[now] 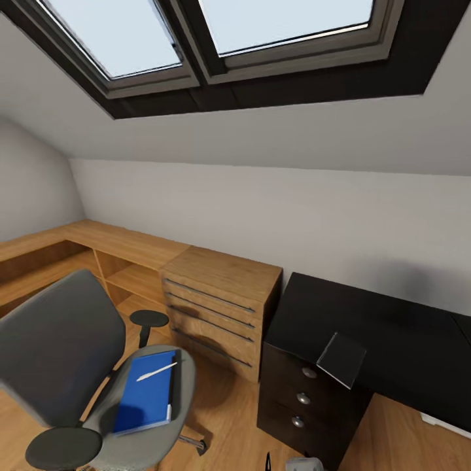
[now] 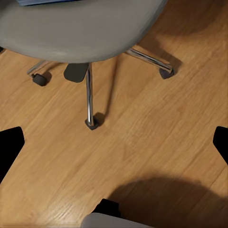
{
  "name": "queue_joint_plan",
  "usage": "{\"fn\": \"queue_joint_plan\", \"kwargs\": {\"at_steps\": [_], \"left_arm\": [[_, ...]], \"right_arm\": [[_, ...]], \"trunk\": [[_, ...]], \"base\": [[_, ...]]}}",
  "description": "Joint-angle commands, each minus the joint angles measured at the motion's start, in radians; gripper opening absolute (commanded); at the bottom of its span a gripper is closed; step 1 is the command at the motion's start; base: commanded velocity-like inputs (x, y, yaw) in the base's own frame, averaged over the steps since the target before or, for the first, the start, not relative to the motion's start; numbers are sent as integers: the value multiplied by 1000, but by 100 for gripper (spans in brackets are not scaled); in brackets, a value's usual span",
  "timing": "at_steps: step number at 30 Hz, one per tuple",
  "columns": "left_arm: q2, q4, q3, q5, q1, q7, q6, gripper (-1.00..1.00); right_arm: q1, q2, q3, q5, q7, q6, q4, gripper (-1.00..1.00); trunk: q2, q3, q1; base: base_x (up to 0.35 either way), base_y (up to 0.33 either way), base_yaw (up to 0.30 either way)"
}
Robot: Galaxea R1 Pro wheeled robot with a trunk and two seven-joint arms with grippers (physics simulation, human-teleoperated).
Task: In the bedroom, organize the workspace by keeping the computer under the desk, ensuring the monitor is on the desk, placing the keyboard on the desk next to the monitor, placing the mouse on the desk next to the keyboard, moving the folder from the swivel chair onto the desk next to the mouse, stacking the notebook on top of the folder with the pen on top of the notebook, and positioning the swivel chair next to the desk.
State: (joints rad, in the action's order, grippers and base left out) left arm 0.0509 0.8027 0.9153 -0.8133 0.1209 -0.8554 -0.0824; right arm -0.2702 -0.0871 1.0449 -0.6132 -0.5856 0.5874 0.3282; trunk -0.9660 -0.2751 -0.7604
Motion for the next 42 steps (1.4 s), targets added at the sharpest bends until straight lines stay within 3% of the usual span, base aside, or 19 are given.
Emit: {"fn": "queue_joint_plan", "kwargs": {"at_steps": [1,10,19,27,42], "left_arm": [[1,1,7,-10,2,-5,-9,100],[1,1,7,-9,2,-5,-9,100],[1,1,6,-9,2,-5,-9,100],[1,1,5,-9,2,-5,-10,100],[1,1,2,-10,2,-5,-10,100]], "right_arm": [[-1,1,9,-6,-5,3,-1,100],[-1,0,9,-10,-4,37,-1,100],[-1,-35,4,-13,-5,54,-7,100],[-1,-36,3,-14,-5,55,-7,100],[-1,-37,1,-13,-5,54,-9,100]], "trunk": [[-1,-1,0],[-1,-1,0],[-1,-1,0],[-1,-1,0],[-1,-1,0]], "base": [[0,0,30],[0,0,5],[0,0,0],[0,0,12],[0,0,261]]}}
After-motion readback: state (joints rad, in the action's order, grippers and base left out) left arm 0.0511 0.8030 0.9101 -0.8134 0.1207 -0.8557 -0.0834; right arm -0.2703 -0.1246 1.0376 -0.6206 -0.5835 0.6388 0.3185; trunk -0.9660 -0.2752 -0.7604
